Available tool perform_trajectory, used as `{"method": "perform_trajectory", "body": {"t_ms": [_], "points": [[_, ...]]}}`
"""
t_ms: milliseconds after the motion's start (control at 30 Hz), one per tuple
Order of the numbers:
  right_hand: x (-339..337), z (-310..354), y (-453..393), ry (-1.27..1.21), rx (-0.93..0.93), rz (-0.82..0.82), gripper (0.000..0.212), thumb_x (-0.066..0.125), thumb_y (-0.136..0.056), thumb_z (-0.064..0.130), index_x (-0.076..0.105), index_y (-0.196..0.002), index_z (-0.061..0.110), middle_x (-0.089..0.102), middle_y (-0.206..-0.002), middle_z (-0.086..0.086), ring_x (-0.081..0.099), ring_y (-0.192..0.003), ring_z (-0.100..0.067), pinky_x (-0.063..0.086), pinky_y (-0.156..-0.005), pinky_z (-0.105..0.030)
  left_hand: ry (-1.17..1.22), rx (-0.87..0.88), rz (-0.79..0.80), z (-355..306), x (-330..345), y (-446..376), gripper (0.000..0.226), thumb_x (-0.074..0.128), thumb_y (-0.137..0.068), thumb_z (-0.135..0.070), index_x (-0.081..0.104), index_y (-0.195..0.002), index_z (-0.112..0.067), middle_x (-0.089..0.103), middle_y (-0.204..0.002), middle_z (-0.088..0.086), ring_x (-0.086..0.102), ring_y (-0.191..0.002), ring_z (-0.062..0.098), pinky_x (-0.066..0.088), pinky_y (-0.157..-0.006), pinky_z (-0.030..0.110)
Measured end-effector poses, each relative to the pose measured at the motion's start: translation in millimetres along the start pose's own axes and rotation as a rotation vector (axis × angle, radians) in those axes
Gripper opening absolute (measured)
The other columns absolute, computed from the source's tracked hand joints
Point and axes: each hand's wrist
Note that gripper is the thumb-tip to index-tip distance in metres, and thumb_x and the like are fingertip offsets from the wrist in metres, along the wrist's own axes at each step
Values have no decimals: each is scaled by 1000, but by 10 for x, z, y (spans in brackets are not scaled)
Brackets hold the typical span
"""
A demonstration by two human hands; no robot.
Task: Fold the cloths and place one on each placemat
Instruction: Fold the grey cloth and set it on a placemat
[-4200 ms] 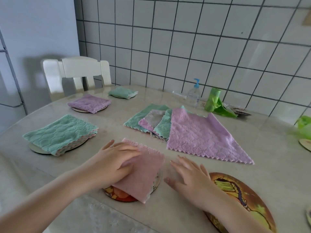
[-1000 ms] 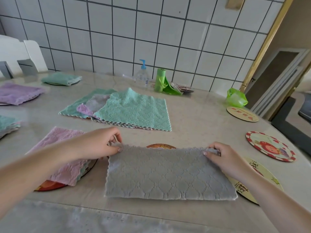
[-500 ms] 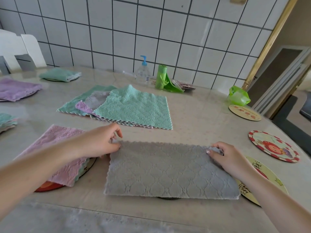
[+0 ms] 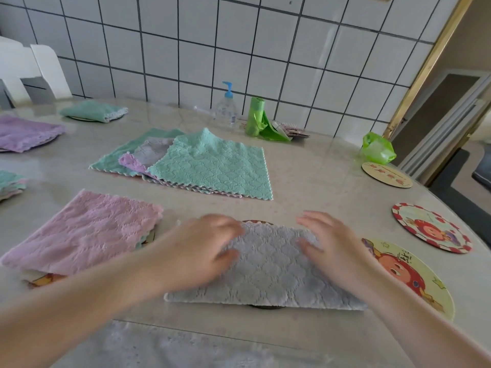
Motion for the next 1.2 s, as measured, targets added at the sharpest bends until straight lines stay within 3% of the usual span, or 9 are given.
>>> {"method": "perform_trajectory", "body": {"t_ms": [133,200,267,567,667,767,967,1067,1200], "points": [[230,390,171,60,-100,142,62,19,-89,60,24,-145,33,20,-153,14,13,-141,-4,7,-118,-39,-21,102,95,-278,332,35,57,30,-94,-42,22,-147,-22,21,-155,-8,14,-143,8,0,-115,26],[313,356,265,86,-93,138,79,3,-77,73,19,-145,37,15,-154,16,9,-141,-2,4,-116,-40,-105,124,65,-243,428,101,54,30,-92,-44,43,-138,-21,44,-144,-5,38,-135,11,32,-110,42],[327,229,344,104,-51,130,88,-9,-68,75,14,-145,40,9,-155,18,3,-141,0,1,-117,-39,-159,121,50,-159,455,171,51,25,-94,-46,53,-130,-23,55,-135,-4,49,-126,13,47,-95,44],[235,-323,639,116,105,153,96,-24,-56,83,5,-142,51,-7,-145,33,-15,-132,13,-5,-116,-34,-356,254,0,153,415,401,57,20,-96,-56,38,-141,-26,41,-146,3,37,-135,18,25,-102,35],[193,-330,634,104,101,145,82,0,-68,83,17,-141,50,5,-145,33,-2,-136,10,1,-118,-37,-337,308,-19,212,383,462,54,21,-96,-55,37,-140,-28,42,-146,2,39,-134,17,29,-104,35],[145,-248,458,33,53,32,54,39,-86,60,39,-136,40,32,-139,24,26,-133,-1,16,-114,-30,-230,320,-44,102,327,440,49,32,-91,-54,50,-130,-30,53,-134,-6,50,-125,13,46,-99,31],[204,103,-230,-216,-83,37,36,49,-93,31,54,-128,25,51,-127,12,45,-116,-3,33,-101,-22,-100,368,-130,-285,382,277,29,48,-82,-42,67,-101,-32,59,-90,-13,60,-81,9,52,-68,20],[232,229,-505,-187,-87,89,26,55,-91,28,65,-114,23,57,-102,10,52,-92,-4,42,-81,-15,-103,329,-199,-376,438,264,21,48,-81,-34,69,-85,-31,58,-77,-11,58,-67,10,50,-53,22],[193,261,-679,-170,-36,213,15,65,-84,29,69,-97,22,55,-74,17,51,-68,-1,35,-57,-13,-106,286,-293,-396,530,278,13,56,-78,-29,69,-79,-31,55,-73,-11,54,-63,11,46,-47,23]]}}
Point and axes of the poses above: each hand's wrist, its own y-axis away from the middle knuckle, its own x-axis out of the palm, z = x × y
